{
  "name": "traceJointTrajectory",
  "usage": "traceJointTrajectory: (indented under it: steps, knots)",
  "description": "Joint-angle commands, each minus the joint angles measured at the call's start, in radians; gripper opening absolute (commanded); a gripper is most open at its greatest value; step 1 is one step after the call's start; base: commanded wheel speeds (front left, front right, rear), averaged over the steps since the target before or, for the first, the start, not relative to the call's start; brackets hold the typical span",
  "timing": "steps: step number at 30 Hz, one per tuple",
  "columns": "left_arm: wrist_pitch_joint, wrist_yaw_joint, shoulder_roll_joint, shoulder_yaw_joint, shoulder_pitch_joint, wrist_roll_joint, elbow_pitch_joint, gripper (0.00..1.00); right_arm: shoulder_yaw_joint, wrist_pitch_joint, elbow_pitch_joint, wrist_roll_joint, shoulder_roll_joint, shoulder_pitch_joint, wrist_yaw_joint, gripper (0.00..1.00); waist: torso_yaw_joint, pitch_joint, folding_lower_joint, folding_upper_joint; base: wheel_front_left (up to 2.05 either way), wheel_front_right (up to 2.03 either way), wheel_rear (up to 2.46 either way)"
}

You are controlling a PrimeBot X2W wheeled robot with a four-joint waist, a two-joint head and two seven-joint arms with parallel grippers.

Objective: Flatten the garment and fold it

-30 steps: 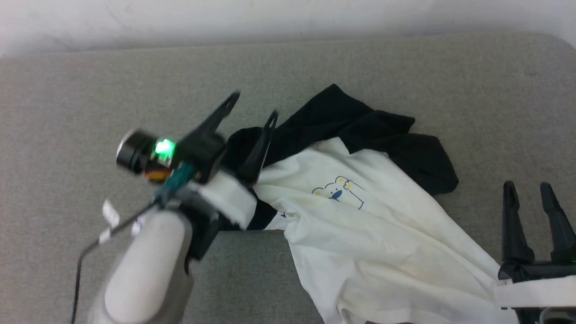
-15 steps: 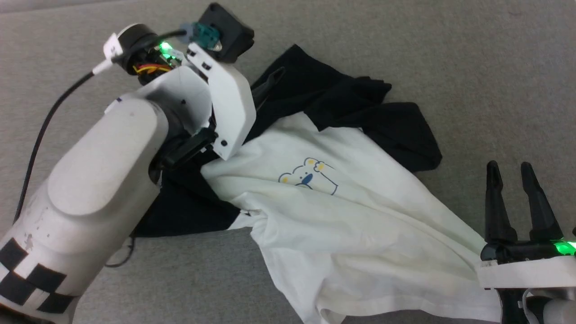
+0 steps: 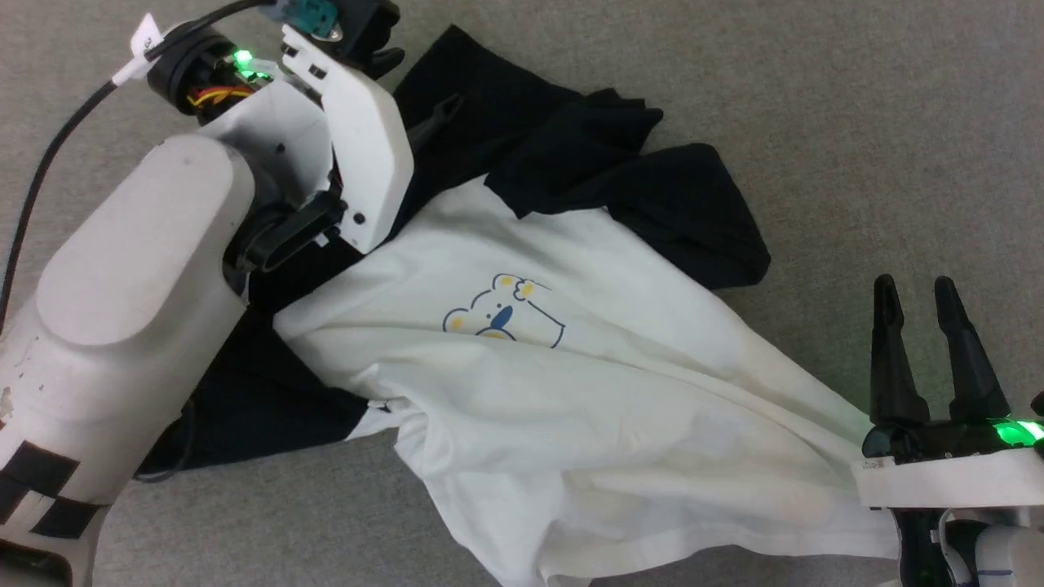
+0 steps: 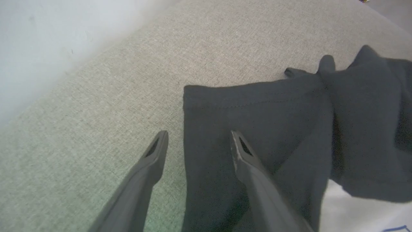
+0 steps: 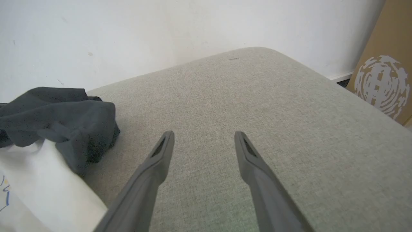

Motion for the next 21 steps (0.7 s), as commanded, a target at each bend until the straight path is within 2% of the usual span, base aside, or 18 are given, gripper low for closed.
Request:
traceJointTrajectory:
  steps: [1,6,7,8,9,15,21]
  knots:
    - [-0.002,-0.007,0.007,-0.001,-0.017,-0.008,0.008,1.0,-0.001,-0.006,0.001,0.007,0.002,-0.02,-0.001,1.0,-0.023,0.03,-0.0001,0.0,0.0,0.0,0.0]
    - [0.001,-0.007,0.009,-0.002,-0.012,-0.021,0.024,1.0,-0.002,-0.006,0.001,0.011,0.002,-0.029,-0.001,1.0,-0.024,0.039,-0.0001,0.0,0.0,0.0,0.0]
    - [0.002,-0.007,0.009,-0.003,-0.012,-0.024,0.026,0.79,-0.004,-0.006,0.0,0.011,0.002,-0.032,-0.001,1.0,-0.023,0.041,-0.0001,0.0,0.0,0.0,0.0]
    - [-0.001,-0.007,0.008,-0.005,-0.012,-0.026,0.024,0.2,-0.006,-0.006,0.0,0.012,0.002,-0.034,-0.001,1.0,-0.022,0.042,-0.0001,0.0,0.0,0.0,0.0]
    - [-0.003,-0.007,0.007,-0.007,-0.011,-0.03,0.021,0.0,-0.008,-0.006,-0.001,0.012,0.002,-0.036,-0.001,1.0,-0.02,0.042,-0.0001,0.0,0.0,0.0,0.0]
    - [-0.024,-0.007,0.007,-0.013,-0.024,-0.052,-0.011,0.0,-0.022,-0.006,0.004,0.002,0.002,-0.035,-0.001,1.0,0.003,0.008,-0.0001,0.0,0.0,0.0,0.0]
    - [-0.09,-0.006,-0.006,0.006,-0.02,-0.077,-0.044,0.0,-0.025,-0.006,0.016,-0.014,0.002,-0.022,-0.001,1.0,0.042,-0.073,-0.0001,0.0,0.0,0.0,0.0]
